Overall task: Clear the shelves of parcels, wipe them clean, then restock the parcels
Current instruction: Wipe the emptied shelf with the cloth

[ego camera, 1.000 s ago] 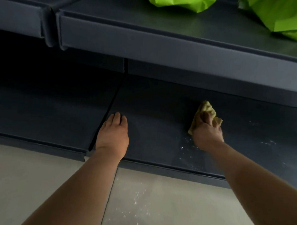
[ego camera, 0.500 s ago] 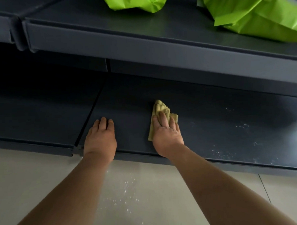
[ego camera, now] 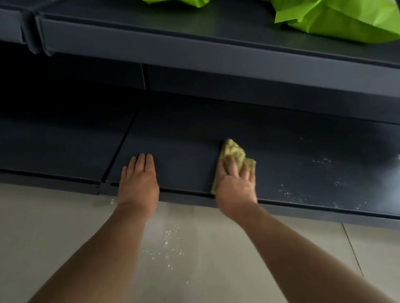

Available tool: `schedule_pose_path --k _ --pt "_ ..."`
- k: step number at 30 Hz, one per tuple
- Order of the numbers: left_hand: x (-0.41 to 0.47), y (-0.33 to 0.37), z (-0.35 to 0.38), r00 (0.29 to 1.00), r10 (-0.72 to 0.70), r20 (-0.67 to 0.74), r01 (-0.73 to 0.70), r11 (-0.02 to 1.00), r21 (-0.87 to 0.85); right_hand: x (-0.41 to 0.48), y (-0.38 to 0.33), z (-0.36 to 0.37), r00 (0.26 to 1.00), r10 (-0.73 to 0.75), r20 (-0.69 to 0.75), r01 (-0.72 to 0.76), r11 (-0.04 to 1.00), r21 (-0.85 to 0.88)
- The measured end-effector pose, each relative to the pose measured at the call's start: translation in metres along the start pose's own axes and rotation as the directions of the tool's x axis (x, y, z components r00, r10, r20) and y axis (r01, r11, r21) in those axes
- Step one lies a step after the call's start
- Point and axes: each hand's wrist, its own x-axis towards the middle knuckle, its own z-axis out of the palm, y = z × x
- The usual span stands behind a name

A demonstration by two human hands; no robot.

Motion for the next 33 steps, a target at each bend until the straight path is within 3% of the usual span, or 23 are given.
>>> schedule_pose_path --k 4,9,16,22,25,33 --pt "-0.005 -0.001 0.0 1.0 0.007 0.009 -0.007 1.0 0.019 -0.01 -0.047 0.007 0.979 -0.199 -0.043 0.197 0.979 -0.047" --pt "-0.011 0.008 -0.001 1.0 0.007 -0.003 -0.007 1.0 -0.023 -0.016 -0.023 0.016 0.952 -0.289 -0.1 0.286 0.957 -0.05" --pt "-0.013 0.046 0.005 0.989 0.148 0.016 -0.148 0.989 -0.025 -0.029 0.063 0.023 0.982 -0.125 -0.141 0.131 0.991 0.03" --pt "-0.013 0.065 0.008 0.99 0.14 0.025 -0.138 0.988 -0.064 -0.048 0.15 0.014 0.993 0.083 -0.084 -0.085 0.996 -0.012" --pt "-0.011 0.071 0.012 0.983 0.18 0.042 -0.178 0.982 -0.056 -0.038 0.153 0.006 0.994 0.085 -0.066 -0.089 0.993 -0.073" --pt "0.015 0.082 0.019 0.972 0.225 0.071 -0.227 0.974 0.01 0.019 0.112 -0.01 0.996 -0.077 0.042 0.074 0.996 0.058"
